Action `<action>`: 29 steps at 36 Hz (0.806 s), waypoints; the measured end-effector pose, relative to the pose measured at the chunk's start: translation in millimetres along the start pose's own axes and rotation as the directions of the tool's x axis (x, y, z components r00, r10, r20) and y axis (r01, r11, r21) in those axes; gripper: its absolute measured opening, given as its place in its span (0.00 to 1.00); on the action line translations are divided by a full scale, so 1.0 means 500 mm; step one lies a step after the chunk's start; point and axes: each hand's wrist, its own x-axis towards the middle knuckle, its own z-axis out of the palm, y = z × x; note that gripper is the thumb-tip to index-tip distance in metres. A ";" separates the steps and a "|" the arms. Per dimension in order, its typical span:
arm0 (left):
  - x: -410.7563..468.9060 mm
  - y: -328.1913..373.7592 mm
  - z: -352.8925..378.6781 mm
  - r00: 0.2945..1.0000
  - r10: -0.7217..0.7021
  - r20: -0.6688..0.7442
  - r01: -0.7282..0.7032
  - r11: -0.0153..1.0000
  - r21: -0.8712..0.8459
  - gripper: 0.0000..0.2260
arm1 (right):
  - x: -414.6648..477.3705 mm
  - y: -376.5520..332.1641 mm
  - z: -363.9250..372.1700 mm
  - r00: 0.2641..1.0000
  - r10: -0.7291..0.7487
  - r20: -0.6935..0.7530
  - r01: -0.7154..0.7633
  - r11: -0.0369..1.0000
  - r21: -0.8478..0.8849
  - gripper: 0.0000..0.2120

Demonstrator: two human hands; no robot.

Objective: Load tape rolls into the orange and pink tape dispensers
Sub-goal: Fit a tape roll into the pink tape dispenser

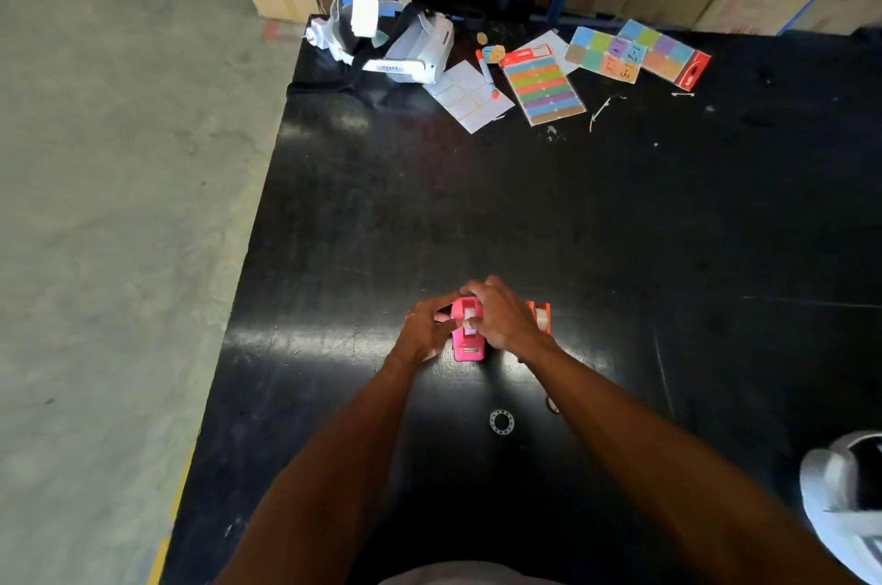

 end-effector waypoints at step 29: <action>0.010 -0.008 -0.006 0.995 -0.091 0.037 0.097 0.979 -0.177 0.20 | -0.001 0.073 0.028 0.936 -0.337 -0.104 0.332 0.941 -0.069 0.07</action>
